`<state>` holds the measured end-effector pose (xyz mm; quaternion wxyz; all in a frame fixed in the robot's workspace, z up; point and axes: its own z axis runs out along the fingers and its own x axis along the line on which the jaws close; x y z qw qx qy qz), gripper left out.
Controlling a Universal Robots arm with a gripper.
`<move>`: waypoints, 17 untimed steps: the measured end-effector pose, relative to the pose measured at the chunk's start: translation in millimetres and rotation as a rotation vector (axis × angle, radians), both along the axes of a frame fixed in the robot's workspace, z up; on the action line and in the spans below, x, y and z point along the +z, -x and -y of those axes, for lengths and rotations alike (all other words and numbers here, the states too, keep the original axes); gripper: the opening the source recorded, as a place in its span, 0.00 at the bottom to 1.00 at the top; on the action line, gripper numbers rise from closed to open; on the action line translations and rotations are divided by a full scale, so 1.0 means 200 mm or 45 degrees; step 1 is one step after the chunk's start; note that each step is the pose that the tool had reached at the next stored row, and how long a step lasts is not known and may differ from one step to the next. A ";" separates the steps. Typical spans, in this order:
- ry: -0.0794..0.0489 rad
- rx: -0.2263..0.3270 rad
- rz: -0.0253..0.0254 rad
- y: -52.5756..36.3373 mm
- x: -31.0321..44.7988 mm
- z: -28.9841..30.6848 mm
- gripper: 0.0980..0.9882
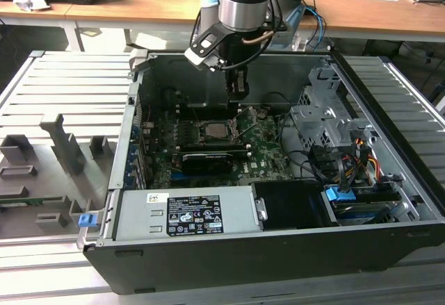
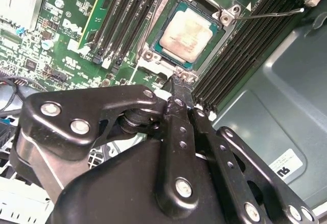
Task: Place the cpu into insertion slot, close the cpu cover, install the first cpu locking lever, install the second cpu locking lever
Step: 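Close the cpu cover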
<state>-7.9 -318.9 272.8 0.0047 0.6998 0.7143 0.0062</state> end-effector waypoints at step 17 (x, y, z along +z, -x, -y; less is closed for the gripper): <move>0.000 0.000 0.0000 -0.026 0.000 0.000 0.01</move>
